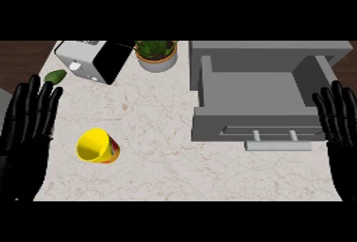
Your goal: Pick up the cup, place it into the drawer and close the drawer
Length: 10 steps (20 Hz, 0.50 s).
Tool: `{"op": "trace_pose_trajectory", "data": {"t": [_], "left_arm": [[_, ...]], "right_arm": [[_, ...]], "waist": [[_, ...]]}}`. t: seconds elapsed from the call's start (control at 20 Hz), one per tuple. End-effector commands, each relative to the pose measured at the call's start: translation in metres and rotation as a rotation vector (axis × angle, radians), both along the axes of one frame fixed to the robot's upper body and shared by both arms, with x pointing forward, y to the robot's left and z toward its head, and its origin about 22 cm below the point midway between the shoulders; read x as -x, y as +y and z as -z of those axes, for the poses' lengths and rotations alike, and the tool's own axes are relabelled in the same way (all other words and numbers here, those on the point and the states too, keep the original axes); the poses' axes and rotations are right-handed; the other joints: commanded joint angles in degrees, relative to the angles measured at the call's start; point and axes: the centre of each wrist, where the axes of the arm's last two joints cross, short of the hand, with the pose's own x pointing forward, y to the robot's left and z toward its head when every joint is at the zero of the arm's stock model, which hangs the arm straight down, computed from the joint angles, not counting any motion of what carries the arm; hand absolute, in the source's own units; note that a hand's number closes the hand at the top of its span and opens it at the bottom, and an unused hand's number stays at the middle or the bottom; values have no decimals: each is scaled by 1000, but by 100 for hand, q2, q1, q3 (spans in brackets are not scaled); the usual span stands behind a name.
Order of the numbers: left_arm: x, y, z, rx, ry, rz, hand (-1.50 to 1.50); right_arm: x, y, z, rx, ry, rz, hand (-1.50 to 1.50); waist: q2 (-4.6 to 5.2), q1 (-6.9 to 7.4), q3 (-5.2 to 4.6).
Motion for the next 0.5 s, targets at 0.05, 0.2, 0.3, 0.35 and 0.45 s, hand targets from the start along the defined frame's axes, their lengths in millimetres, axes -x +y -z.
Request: {"op": "trace_pose_trajectory", "data": {"t": [0.05,0.2,0.3,0.35,0.45], "left_arm": [[2,-25,-8,25,6,-112,-150],[11,-37,8,38,6,-283,-150],[9,-36,11,251,131,-325,-150],[12,-42,15,263,146,-349,-150],[15,-50,23,293,159,-378,-150]], "right_arm": [[-1,2,-15,-11,-26,11,-150],[-7,21,-10,-66,-73,18,-150],[-12,0,-4,52,4,-21,-150],[-6,-2,-8,51,-1,-41,-150],[9,6,-1,44,5,-56,-150]], "waist": [[6,7,28],[5,49,30],[26,43,22],[11,5,25],[1,-17,26]]}}
